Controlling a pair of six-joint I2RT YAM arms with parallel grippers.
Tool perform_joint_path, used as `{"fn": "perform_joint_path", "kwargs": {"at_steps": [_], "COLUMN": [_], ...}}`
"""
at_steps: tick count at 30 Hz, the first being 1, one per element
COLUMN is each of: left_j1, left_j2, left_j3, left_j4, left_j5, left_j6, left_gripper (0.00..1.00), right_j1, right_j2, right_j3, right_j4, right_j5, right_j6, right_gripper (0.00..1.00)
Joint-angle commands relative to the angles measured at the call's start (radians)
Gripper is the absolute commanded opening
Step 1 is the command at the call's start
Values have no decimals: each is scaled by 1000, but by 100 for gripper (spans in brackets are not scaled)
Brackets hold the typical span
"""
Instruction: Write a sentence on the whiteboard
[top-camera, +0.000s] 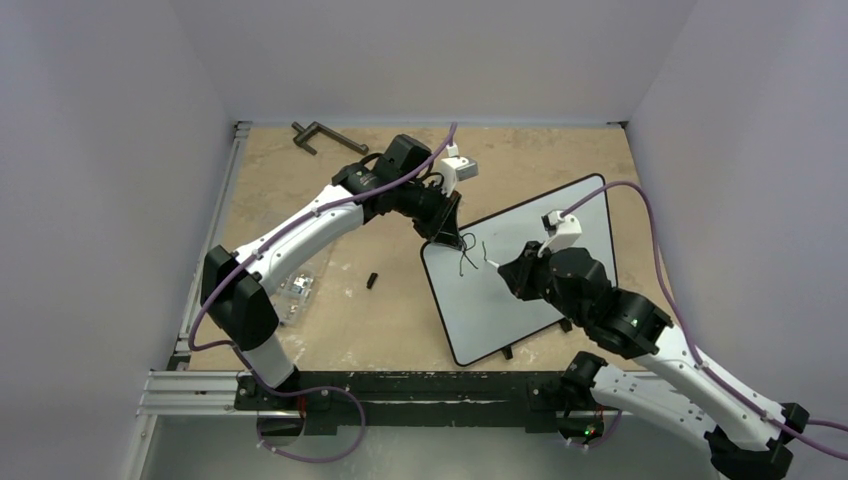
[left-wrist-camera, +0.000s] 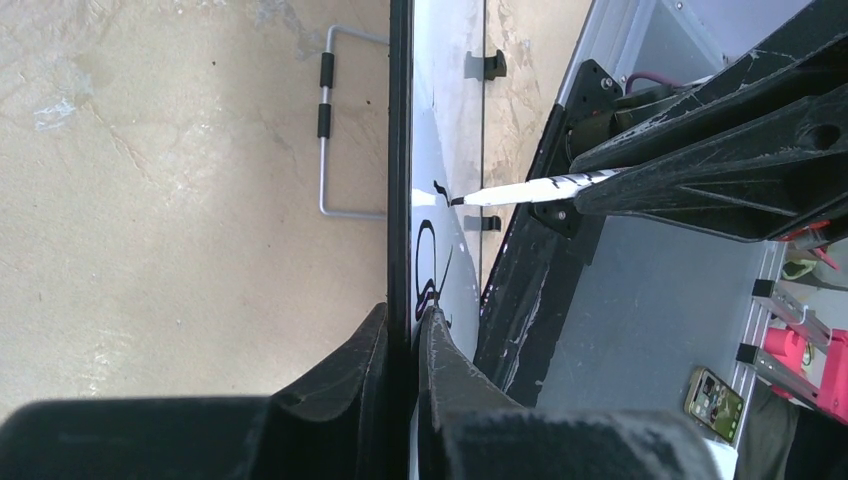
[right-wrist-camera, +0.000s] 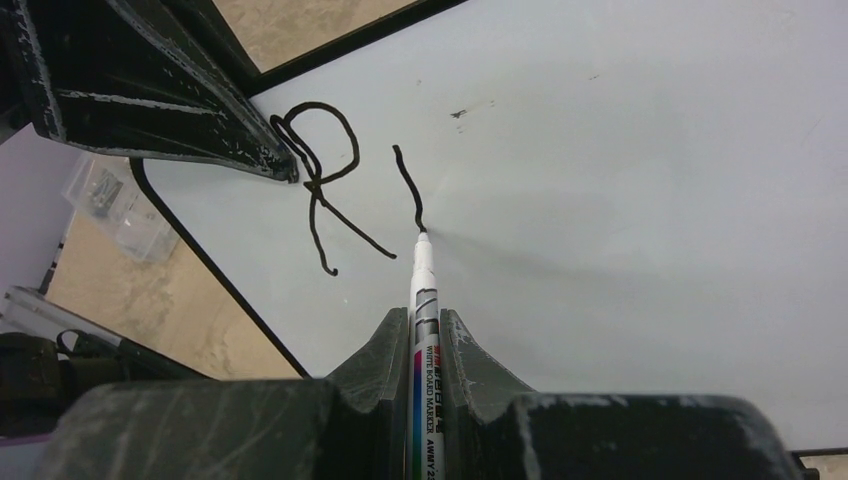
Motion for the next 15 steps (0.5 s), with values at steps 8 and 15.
{"fn": "perform_joint_path", "kwargs": {"at_steps": [8, 15], "left_j1": [0, -1], "left_j2": [-42, -48], "left_j3": [0, -2], "left_j4": [50, 52], "left_j5": [-126, -127], "left_j6": [56, 56], "left_gripper": [0, 0], "right_j1": [-2, -3], "right_j2": [68, 117], "right_j3": [174, 189], "right_j4": [-6, 52], "right_j5": [7, 39], "right_j6": [-32, -64], "right_gripper": [0, 0]}}
